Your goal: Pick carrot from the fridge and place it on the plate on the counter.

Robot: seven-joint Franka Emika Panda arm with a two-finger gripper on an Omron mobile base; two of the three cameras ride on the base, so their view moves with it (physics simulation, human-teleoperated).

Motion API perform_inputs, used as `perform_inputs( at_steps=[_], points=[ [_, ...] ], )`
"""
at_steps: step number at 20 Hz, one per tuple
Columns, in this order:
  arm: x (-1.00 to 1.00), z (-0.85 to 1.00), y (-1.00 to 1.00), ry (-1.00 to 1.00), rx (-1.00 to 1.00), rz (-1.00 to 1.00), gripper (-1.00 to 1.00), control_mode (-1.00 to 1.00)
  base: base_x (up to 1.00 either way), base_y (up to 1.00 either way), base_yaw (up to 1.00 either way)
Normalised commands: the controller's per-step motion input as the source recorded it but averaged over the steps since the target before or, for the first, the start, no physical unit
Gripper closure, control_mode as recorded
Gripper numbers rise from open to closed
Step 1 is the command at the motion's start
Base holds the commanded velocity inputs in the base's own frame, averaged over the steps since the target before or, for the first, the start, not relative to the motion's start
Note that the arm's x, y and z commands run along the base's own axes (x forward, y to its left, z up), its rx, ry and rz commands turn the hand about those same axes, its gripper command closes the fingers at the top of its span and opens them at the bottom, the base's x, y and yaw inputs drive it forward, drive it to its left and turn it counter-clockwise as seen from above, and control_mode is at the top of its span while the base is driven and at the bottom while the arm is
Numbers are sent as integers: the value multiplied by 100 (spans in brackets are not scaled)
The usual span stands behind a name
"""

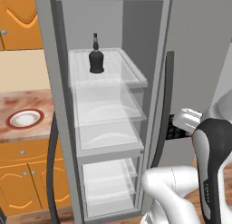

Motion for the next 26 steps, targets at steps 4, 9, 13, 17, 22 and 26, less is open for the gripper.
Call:
perform_inputs(
  at_steps=[4, 9, 13, 17, 22, 26],
  points=[
    [0, 0, 0, 0, 0, 0, 100, 100, -49, 0, 0],
    [0, 0, 0, 0, 0, 0, 100, 100, -44, -2, 0],
    [0, 0, 0, 0, 0, 0, 100, 100, -29, -8, 2],
    [0, 0, 0, 0, 0, 0, 100, 100, -26, -13, 9],
    [0, 0, 0, 0, 0, 0, 100, 100, -29, -16, 15],
    [0, 0, 0, 0, 0, 0, 100, 100, -36, -15, 18]
  ],
)
